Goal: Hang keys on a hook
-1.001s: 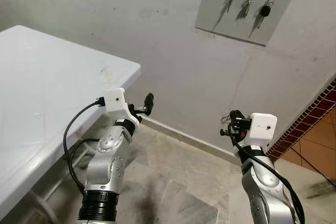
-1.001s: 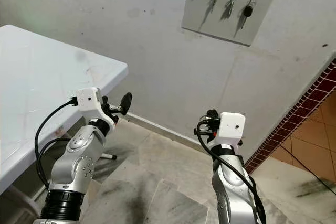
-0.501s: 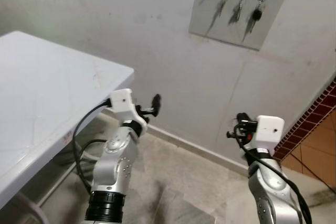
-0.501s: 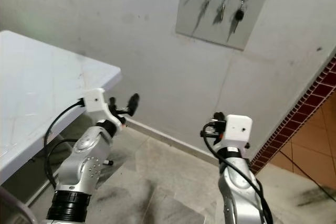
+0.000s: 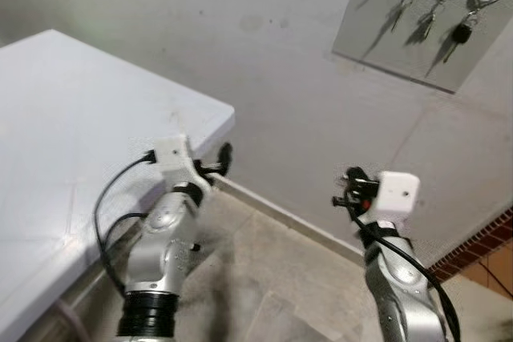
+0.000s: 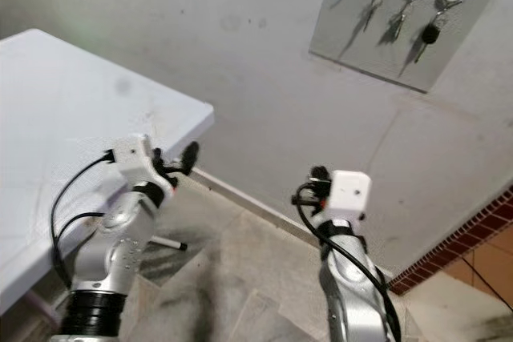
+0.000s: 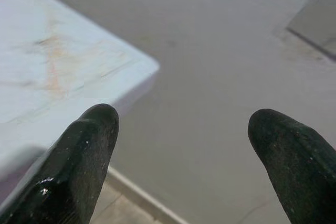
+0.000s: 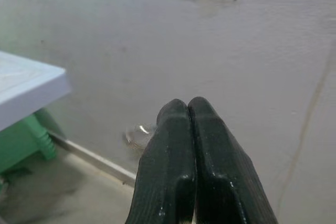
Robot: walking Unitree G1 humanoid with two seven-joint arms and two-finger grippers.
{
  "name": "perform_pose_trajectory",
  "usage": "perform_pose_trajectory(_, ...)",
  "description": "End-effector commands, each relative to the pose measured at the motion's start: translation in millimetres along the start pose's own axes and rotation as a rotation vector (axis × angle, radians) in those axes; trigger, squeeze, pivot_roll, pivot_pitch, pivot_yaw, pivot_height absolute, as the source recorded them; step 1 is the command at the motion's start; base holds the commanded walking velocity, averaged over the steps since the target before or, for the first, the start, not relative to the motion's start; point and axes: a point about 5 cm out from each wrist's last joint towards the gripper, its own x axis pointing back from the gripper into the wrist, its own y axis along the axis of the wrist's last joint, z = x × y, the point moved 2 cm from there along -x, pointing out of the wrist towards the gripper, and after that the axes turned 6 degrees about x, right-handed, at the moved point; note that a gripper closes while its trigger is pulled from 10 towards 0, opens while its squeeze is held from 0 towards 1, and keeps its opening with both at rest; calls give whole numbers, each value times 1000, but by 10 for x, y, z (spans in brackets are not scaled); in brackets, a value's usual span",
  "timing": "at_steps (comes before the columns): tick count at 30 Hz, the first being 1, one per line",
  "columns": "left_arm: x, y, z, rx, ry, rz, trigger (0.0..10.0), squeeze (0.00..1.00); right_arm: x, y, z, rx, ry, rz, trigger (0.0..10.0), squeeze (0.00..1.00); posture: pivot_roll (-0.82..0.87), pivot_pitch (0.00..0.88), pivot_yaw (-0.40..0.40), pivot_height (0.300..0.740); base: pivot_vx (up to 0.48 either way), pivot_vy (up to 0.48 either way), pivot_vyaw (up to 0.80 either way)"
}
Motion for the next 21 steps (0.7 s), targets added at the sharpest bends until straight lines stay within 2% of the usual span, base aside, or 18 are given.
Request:
perform_pose_trajectory(1, -10, -41, -120, 9, -31, 15, 10000, 0, 25, 16, -105, 14, -27, -4, 10000, 0, 43, 26, -60, 740, 277, 345, 0)
perform_pose_trajectory(16, -10, -50, -145, 12, -42, 19, 10000, 0, 32, 17, -99, 15, -22, -4, 10000, 0, 41, 22, -60, 740, 341, 297, 0)
perform_pose_trajectory(21, -10, -44, -147, -10, -45, 22, 10000, 0, 34, 17, -98, 15, -23, -3, 10000, 0, 43, 28, -61, 740, 423, 99, 0)
